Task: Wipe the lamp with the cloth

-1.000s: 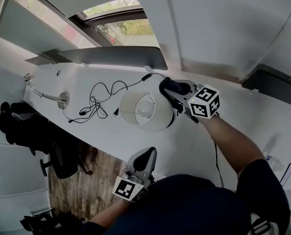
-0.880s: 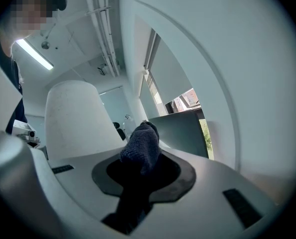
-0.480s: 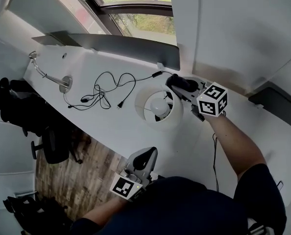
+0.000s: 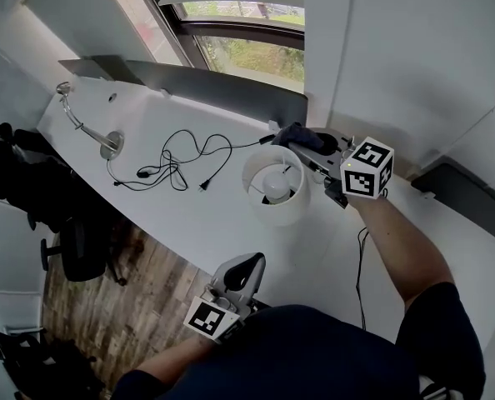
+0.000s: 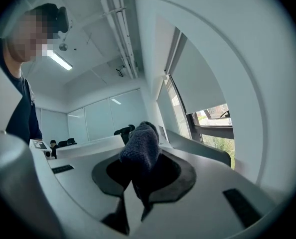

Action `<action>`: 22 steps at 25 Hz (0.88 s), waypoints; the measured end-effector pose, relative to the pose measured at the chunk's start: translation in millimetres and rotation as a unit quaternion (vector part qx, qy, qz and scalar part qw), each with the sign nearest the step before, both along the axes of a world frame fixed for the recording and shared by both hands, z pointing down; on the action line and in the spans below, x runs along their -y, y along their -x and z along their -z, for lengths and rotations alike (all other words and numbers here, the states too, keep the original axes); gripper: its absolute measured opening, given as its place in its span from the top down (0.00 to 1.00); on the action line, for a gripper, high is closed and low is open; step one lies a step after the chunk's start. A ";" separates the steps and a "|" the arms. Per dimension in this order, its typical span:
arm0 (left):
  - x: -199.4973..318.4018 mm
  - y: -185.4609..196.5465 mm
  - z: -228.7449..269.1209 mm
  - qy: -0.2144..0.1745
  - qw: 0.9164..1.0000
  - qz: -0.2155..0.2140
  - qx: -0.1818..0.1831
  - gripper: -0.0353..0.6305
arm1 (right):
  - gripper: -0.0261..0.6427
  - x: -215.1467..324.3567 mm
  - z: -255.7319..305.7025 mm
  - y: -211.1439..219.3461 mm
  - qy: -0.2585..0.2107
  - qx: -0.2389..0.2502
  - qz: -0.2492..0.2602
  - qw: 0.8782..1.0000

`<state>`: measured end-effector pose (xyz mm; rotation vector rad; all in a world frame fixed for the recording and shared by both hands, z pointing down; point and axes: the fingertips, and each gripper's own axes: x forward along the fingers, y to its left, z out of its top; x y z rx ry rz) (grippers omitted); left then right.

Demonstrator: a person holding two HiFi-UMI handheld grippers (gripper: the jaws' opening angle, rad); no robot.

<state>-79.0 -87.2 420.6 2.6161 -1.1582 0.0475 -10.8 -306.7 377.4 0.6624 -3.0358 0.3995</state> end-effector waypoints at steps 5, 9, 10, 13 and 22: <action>-7.1 2.6 15.3 -0.019 1.000 -0.007 -0.010 0.94 | 0.83 -12.7 42.0 0.9 -0.020 0.004 -0.001 1.000; -11.6 5.8 24.2 -0.034 0.999 -0.011 -0.018 0.94 | 0.83 -24.5 71.2 0.9 -0.044 0.006 -0.005 0.999; -12.9 6.3 27.7 -0.039 0.999 -0.013 -0.019 0.94 | 0.83 -28.4 80.0 0.2 -0.051 0.008 -0.007 0.999; -18.9 5.5 39.9 -0.060 0.998 -0.026 -0.023 0.94 | 0.83 -44.9 108.0 -3.7 -0.077 0.016 -0.013 0.997; -31.6 6.3 63.3 -0.083 0.995 -0.053 -0.031 0.94 | 0.83 -120.2 169.9 -11.8 -0.093 0.095 -0.020 0.991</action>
